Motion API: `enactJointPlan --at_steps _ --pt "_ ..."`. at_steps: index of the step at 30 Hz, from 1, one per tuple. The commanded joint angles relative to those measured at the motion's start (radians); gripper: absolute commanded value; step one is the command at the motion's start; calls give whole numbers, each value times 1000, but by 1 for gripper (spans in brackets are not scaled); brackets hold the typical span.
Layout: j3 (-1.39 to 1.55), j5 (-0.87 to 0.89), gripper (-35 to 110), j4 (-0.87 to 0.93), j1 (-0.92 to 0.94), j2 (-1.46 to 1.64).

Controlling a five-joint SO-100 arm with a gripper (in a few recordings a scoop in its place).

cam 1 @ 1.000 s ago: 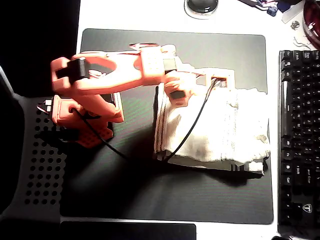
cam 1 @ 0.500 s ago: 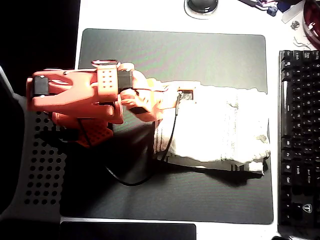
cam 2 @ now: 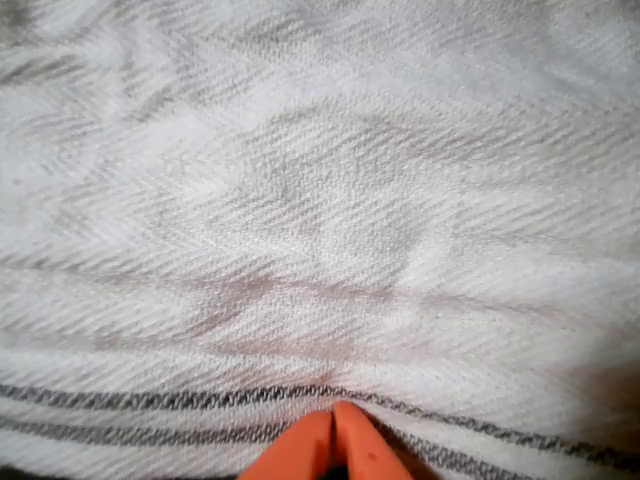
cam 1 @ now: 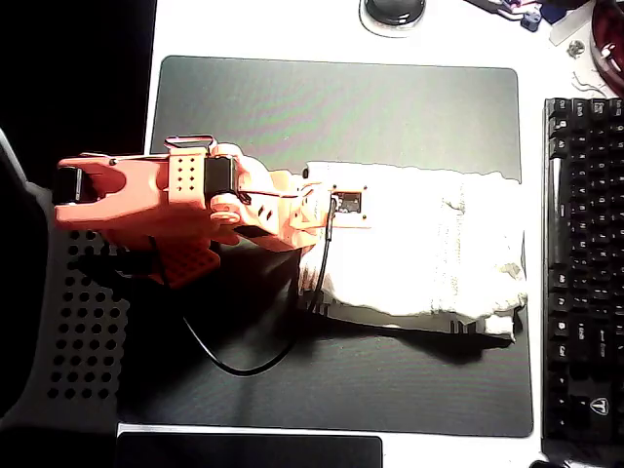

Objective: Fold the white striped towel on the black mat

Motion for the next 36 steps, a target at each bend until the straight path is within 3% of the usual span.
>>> enactJointPlan --at_steps 1,36 --pt "21 3 0 103 -34 51" --pt "23 3 0 170 26 173"
